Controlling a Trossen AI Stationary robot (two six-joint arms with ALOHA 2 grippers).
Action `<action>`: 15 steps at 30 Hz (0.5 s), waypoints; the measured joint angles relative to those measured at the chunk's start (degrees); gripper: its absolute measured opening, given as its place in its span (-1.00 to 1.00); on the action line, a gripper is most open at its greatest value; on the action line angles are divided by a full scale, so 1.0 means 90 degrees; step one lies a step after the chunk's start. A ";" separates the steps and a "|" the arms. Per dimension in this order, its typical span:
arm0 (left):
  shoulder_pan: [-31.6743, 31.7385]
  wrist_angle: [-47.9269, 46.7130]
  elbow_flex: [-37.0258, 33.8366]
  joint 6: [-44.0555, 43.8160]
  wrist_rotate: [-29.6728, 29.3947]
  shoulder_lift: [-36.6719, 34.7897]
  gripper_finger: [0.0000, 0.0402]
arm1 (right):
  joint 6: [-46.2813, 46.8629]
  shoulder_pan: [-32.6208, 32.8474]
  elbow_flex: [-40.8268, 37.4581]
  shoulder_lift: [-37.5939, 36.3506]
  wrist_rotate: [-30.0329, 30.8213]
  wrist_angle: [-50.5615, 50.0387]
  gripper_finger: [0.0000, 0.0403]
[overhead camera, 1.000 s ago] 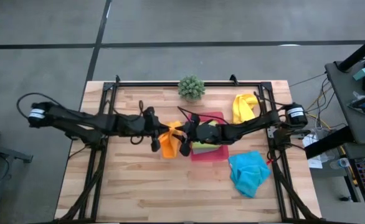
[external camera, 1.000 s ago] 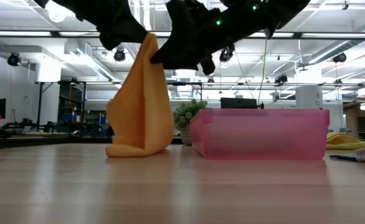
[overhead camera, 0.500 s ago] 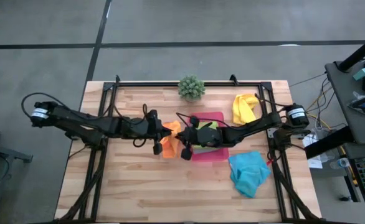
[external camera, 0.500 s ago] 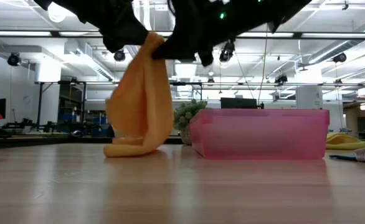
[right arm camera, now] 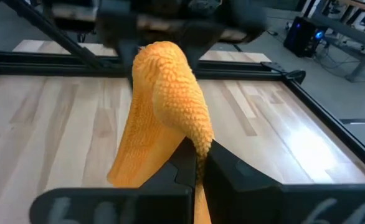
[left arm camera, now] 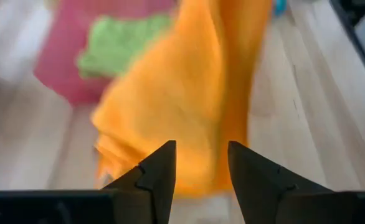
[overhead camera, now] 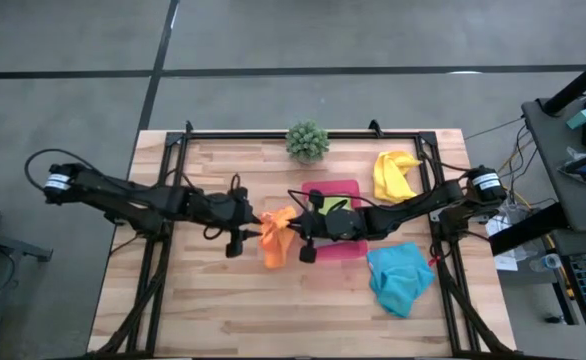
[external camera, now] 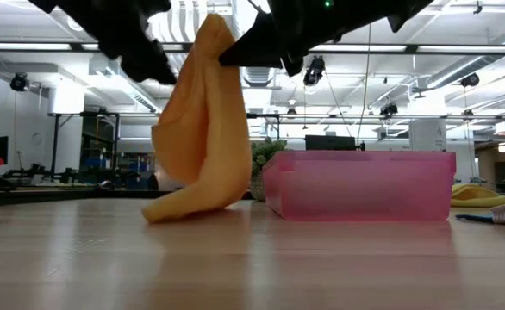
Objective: Fold microfiber towels
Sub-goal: Fold the orange towel
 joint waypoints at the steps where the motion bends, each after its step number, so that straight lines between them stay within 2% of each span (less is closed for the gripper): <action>1: -0.0035 -0.0010 -0.0060 -0.0070 0.0046 0.0039 -0.34 | 0.0009 0.0000 -0.0009 -0.0002 0.0000 -0.0003 -0.96; 9: -0.0191 0.0671 -0.0576 -0.0272 0.0085 0.0344 -0.34 | 0.0060 -0.0015 -0.0011 -0.0005 0.0000 -0.0003 -0.96; 15: -0.0191 0.1985 -0.0931 -0.0271 -0.0152 0.0603 -0.34 | 0.0125 -0.0017 -0.0011 0.0010 0.0002 0.0026 -0.96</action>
